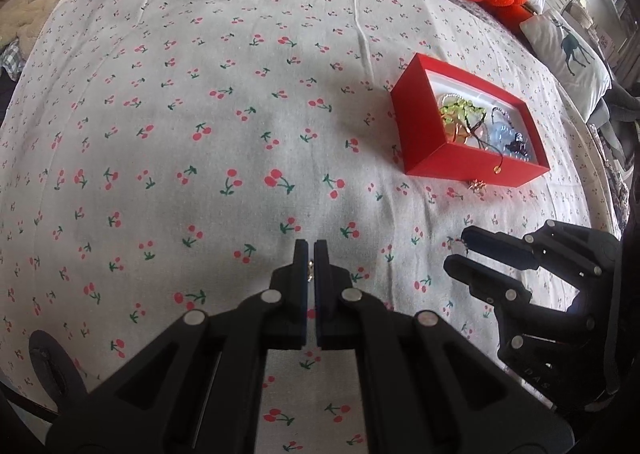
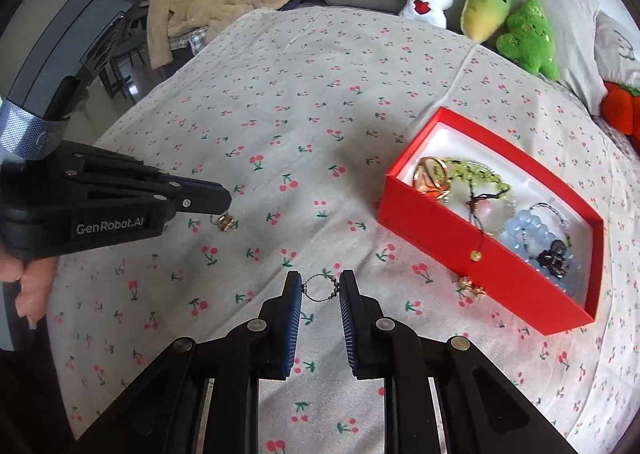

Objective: Organize jewelry
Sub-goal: 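Lift both rings and carry them toward the red box with both tools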

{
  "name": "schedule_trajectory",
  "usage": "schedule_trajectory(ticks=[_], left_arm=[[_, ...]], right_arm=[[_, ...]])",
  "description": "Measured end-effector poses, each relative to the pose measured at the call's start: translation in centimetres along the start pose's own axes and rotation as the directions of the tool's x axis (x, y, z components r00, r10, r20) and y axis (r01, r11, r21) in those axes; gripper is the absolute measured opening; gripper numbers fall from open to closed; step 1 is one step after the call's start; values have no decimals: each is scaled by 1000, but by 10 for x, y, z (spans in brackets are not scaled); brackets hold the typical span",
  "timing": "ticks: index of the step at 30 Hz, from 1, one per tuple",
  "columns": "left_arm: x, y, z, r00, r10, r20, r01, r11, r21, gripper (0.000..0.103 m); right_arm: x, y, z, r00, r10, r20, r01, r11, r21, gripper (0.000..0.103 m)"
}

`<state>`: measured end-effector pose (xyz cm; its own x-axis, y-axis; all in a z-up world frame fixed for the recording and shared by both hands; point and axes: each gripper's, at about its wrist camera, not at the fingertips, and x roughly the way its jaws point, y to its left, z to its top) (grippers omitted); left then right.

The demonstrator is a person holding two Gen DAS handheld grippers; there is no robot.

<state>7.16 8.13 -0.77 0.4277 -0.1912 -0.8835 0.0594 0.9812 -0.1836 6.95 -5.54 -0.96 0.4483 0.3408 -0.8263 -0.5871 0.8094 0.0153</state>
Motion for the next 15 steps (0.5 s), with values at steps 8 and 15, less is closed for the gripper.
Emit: schedule_trajectory(ticks=[8,15], left_arm=[[-14,-29,21,995,-39,88,38,999,12,3],[-19,-48,39,979,-139,150,137,990,21,3]], right_arm=[[-42,-50,0,995,-89,38,82,986,146,19],[-69,-91,0,988,-134,73,109,955,277,20]])
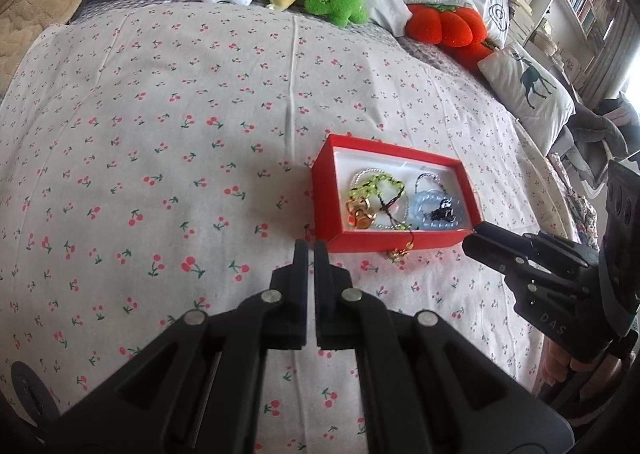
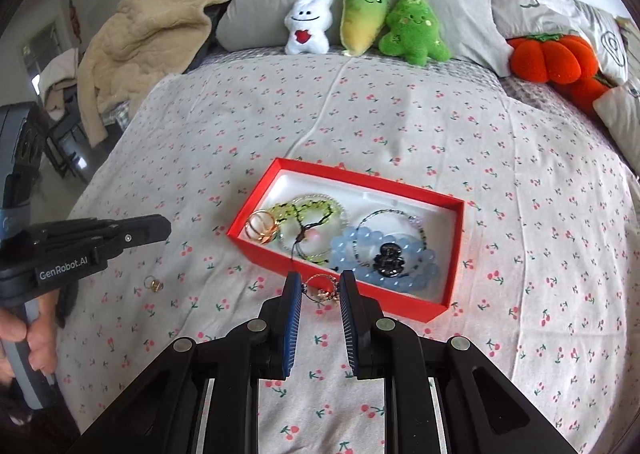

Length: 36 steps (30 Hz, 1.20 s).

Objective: Organize jewelry
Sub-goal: 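Lift both rings and carry them toward the red box with both tools, then open the left tool over the box while the right tool holds the silver ring, then grasp the gold flower earring with the left tool while the right tool holds the silver ring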

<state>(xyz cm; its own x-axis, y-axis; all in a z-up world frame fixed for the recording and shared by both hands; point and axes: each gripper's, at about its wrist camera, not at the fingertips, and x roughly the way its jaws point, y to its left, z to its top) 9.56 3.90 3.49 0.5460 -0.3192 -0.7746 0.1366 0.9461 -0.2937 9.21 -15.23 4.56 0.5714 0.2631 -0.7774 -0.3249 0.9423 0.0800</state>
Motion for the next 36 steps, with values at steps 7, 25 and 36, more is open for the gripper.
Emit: schedule_trajectory(ticks=[7,25,36], left_arm=[[12,-21,14,993,-118,28,118,993,-13,3],[42,-33,31,987,-160,5,159,983,-87,5],[2,39,-5,984,81,-159,-92,994,-59,54]], right_arm=[[0,-32,5,1000,-29,-7,29,995,100,20],[21,-64,9,1000,1,-29,6,971,238,20],[10,-32,-2,993,-4,-117,23,986,166,20]])
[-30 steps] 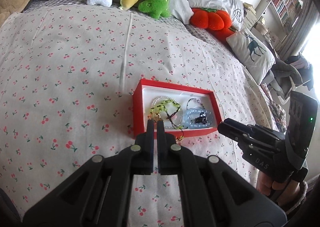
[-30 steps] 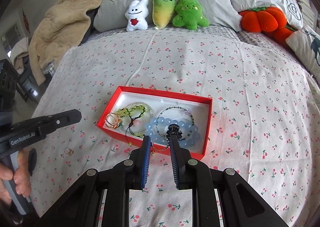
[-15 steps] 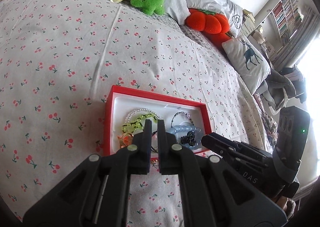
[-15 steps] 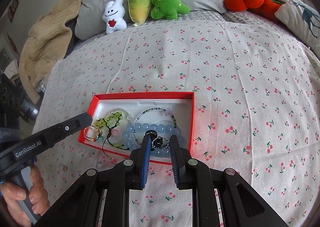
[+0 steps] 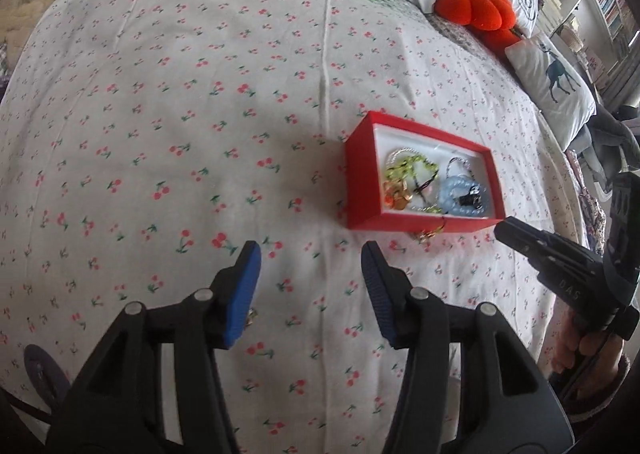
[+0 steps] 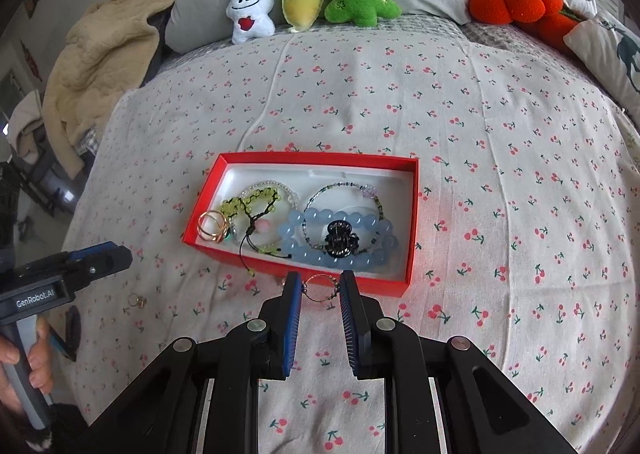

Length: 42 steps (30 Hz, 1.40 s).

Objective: Organize jewelry
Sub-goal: 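Grasp the gold flower earring with the left tool while the right tool holds the silver ring, then carry both items over the red box and open both tools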

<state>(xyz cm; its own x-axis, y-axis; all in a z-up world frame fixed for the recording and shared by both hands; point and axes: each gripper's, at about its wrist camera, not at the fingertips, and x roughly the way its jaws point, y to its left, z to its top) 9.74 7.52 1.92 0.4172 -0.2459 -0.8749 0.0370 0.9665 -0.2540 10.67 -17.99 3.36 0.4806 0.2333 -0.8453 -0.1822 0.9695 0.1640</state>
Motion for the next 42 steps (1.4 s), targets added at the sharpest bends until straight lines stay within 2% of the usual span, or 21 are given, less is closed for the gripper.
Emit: schedule_trajectory(ticks=[6,10,12,17,19,22,25,30,35,42], left_arm=[[15,38,-27,995,39,-91,-41,999,-29,54],[20,41,-35,994,7,-111,-13,999,-49,54],[22,38,-36,993,18,-116,-22,999,-35,51],[35,29,-35,989,44,-138,-47,999,-16,27],[41,26,-36,986,64,-151,-65,998,0,25],[47,18,-37,979,132,-155,-125,991,54,20],[50,12,-37,973,177,-148,-168,983,74,15],[49,1,-36,973,199,-117,-190,978,83,15],[35,-20,-33,984,164,-70,-158,984,80,15],[10,-50,-16,995,90,37,-93,990,107,15]], right_arm=[[7,19,-18,997,-5,-74,2,999,-39,20],[12,35,-23,996,3,-92,-9,998,-68,20],[15,42,-24,995,7,-98,-15,997,-74,20],[18,49,-26,994,10,-107,-19,997,-80,20],[20,49,-27,994,6,-112,-15,997,-80,20],[21,46,-29,993,-2,-118,-7,997,-77,20],[21,43,-29,993,-10,-120,1,997,-75,20],[18,40,-28,994,-8,-112,0,998,-65,20],[9,38,-25,996,2,-87,-7,998,-56,20],[-6,30,-12,1000,15,-21,-16,999,-31,20]])
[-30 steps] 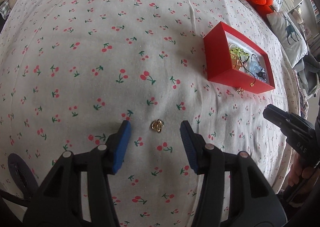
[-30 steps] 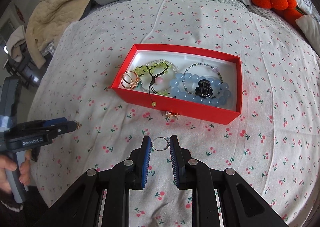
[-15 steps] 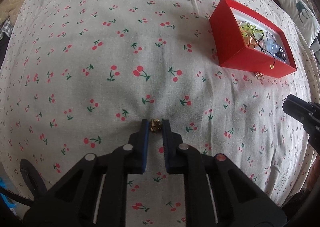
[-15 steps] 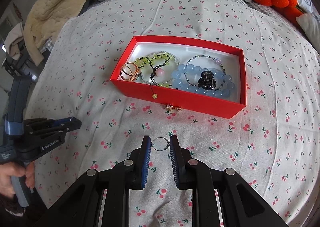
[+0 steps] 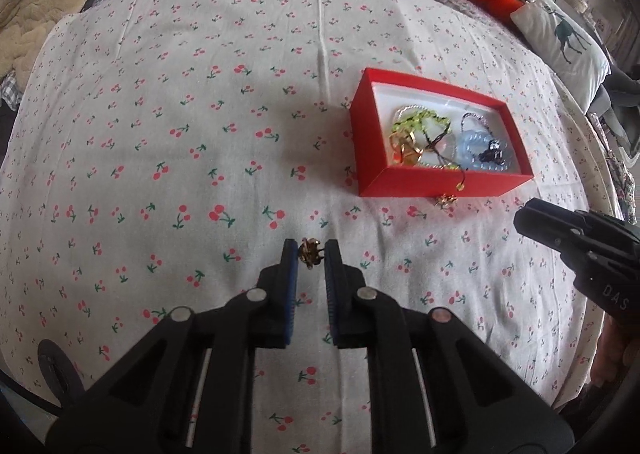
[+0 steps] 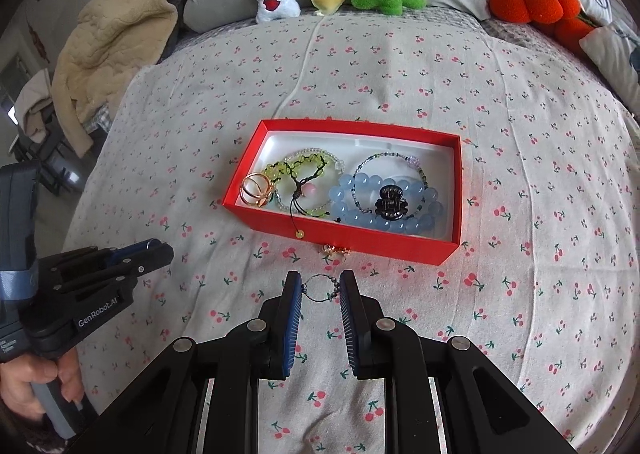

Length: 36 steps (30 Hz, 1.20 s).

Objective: Organize jewelry
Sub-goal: 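Carry both items over the red box and open both tools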

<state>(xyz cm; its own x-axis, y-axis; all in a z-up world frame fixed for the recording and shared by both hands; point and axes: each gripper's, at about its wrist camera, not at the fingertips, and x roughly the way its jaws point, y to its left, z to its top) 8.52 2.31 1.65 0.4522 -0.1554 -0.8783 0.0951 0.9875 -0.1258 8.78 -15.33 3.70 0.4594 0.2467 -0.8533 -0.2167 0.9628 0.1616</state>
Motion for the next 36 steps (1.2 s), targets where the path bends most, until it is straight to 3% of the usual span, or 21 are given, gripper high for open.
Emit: schedule_trajectory(ticks=[5,14,23,24,28,32,34,35,36], left_arm=[[-8,-12,16,995,-60,85,58,998,25,15],[4,-50,43,969,-157,194,148,987,61,15],[26,-54,53,959,-185,213,182,983,36,16],[26,-54,53,961,-181,211,177,984,38,17],[22,-52,53,961,-164,223,159,986,39,43],[11,-50,50,963,-151,221,147,989,36,52],[4,-48,47,966,-139,217,134,990,37,59],[2,-47,45,969,-127,213,121,992,41,62],[0,-46,43,972,-112,208,104,994,45,64]], right_arm=[[-7,-12,12,998,9,65,-11,999,35,20],[1,-41,32,989,21,148,-36,995,98,20],[21,-61,38,990,19,142,-39,990,139,21],[22,-61,38,990,19,142,-38,990,137,21],[24,-62,38,991,5,132,-23,991,130,21],[22,-63,37,993,-8,115,-7,991,131,22],[18,-63,35,993,-10,113,-6,991,137,27],[16,-64,33,993,-10,115,-7,990,140,35],[13,-65,32,993,-8,120,-9,990,144,57]])
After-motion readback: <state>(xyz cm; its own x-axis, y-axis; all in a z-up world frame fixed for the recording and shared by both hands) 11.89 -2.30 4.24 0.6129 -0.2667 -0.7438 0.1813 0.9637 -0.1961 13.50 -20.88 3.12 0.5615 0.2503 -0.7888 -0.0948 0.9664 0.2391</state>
